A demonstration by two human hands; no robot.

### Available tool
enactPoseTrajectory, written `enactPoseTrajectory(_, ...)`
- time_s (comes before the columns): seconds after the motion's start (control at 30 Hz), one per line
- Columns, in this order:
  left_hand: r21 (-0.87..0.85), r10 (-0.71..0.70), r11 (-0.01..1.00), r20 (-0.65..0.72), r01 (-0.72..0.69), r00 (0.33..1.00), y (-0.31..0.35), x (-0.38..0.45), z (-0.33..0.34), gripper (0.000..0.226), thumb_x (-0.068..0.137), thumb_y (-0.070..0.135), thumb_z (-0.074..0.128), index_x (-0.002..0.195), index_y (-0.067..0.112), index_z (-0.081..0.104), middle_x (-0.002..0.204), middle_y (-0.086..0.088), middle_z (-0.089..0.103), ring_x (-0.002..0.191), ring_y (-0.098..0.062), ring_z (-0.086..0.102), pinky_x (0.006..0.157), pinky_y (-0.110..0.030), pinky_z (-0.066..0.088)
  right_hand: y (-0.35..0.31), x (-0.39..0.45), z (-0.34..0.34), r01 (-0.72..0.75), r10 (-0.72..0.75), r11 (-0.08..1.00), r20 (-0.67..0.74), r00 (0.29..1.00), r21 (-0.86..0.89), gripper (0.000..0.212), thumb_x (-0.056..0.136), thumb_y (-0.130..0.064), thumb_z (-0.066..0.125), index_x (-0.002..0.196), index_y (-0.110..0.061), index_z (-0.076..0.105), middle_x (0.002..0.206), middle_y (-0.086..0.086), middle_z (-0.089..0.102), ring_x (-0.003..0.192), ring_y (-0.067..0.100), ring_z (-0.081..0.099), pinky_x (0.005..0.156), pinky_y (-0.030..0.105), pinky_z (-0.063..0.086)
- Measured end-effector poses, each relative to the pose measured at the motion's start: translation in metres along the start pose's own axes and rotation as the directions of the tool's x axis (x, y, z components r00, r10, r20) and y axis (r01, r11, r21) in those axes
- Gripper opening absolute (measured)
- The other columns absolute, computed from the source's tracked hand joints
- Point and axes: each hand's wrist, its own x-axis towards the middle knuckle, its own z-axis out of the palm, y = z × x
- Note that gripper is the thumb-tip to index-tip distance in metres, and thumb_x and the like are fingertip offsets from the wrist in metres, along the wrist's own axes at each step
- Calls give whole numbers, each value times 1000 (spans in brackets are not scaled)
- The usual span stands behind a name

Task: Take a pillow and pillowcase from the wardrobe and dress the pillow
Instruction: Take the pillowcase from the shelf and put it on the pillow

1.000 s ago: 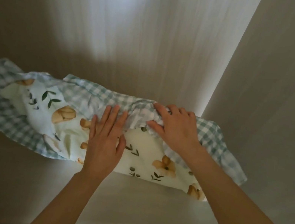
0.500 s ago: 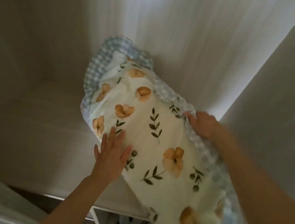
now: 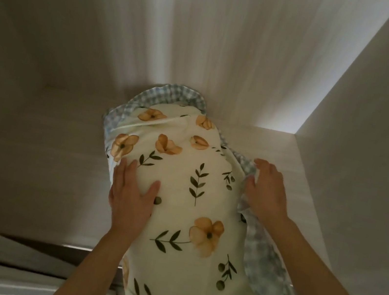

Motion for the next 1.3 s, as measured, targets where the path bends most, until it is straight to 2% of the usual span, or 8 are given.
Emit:
enactPoseTrajectory(0.07,-17,-38,999,4,38,999,1,-2,0,84,91,51,58,156,20,16,165,-3,9,151,-22,9,120,-53,16,-21,-4,0,131,-131,991,-6,991,1,38,92,-18,49,130,-11,53,127,12,55,116,28,45,96,39,42)
enactPoseTrajectory(0.17,-65,-147,987,49,150,988,1,-2,-2,93,85,59,62,156,29,9,164,1,4,149,-31,12,116,-59,21,-36,-11,16,251,-237,964,145,961,-90,44,97,-29,44,137,-10,47,139,11,49,130,29,39,108,40,33)
enactPoseTrajectory(0.33,-191,-311,921,162,339,936,-6,-2,-4,110,73,67,70,153,37,1,160,1,7,140,-39,29,108,-61,36,-21,-19,38,64,-43,996,321,946,-57,63,97,-52,30,152,-23,16,154,15,28,139,35,29,114,50,25)
enactPoseTrajectory(0.47,-218,-416,861,217,459,883,-14,-7,-9,118,63,72,72,152,38,3,152,-14,29,131,-39,41,101,-56,41,-14,-21,42,-57,66,998,378,923,-34,73,89,-69,24,151,-36,5,155,13,29,137,37,34,110,54,32)
enactPoseTrajectory(0.6,-250,-428,841,234,479,873,-11,-16,-16,121,61,75,72,153,37,4,151,-12,37,132,-37,43,106,-55,40,-9,-25,42,-85,60,996,409,910,42,76,88,-72,27,151,-36,6,152,11,36,135,35,39,108,52,35)
enactPoseTrajectory(0.97,-151,-221,970,-200,193,955,32,-111,-20,96,69,66,74,145,56,16,140,4,52,117,-14,50,88,-32,43,19,-66,27,-246,73,887,406,911,392,75,85,-71,37,146,-30,20,138,11,50,118,35,53,97,47,43)
enactPoseTrajectory(1.13,-53,-61,998,-408,44,911,66,-179,-32,90,69,66,74,145,50,28,134,18,48,110,0,45,90,-22,35,24,-95,3,-263,32,771,378,925,580,69,87,-63,41,143,-26,25,138,7,48,117,31,52,100,47,43)
enactPoseTrajectory(1.3,-22,15,999,-601,-35,799,80,-246,-64,87,68,69,73,143,52,32,127,32,42,114,7,45,96,-21,40,1,-133,-25,-183,-125,611,322,938,770,67,85,-56,49,142,-29,27,138,1,46,121,23,50,103,48,42)
